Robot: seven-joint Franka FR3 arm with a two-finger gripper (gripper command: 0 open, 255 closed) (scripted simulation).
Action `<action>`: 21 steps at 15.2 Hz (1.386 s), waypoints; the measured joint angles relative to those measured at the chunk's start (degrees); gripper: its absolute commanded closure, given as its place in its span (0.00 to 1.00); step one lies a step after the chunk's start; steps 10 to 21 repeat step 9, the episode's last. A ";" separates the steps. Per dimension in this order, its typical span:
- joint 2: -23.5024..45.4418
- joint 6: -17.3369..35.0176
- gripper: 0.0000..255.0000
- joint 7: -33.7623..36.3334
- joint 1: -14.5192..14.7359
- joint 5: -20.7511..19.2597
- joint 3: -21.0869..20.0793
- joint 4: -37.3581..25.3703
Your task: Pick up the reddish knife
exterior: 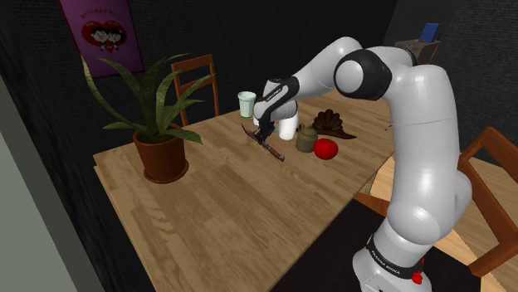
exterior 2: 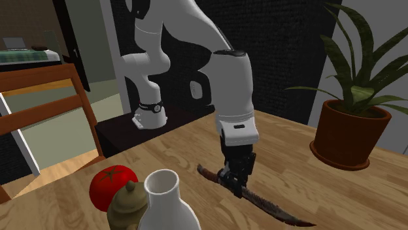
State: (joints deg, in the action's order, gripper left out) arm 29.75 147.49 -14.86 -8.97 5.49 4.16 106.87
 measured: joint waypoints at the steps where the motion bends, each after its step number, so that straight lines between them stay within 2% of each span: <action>1: -0.62 -0.42 1.00 0.05 0.05 -0.07 0.05 0.20; 9: -4.33 -4.90 1.00 0.50 0.29 -0.66 0.47 -0.59; 21: -4.33 -4.90 1.00 0.50 0.29 -0.66 0.47 -0.59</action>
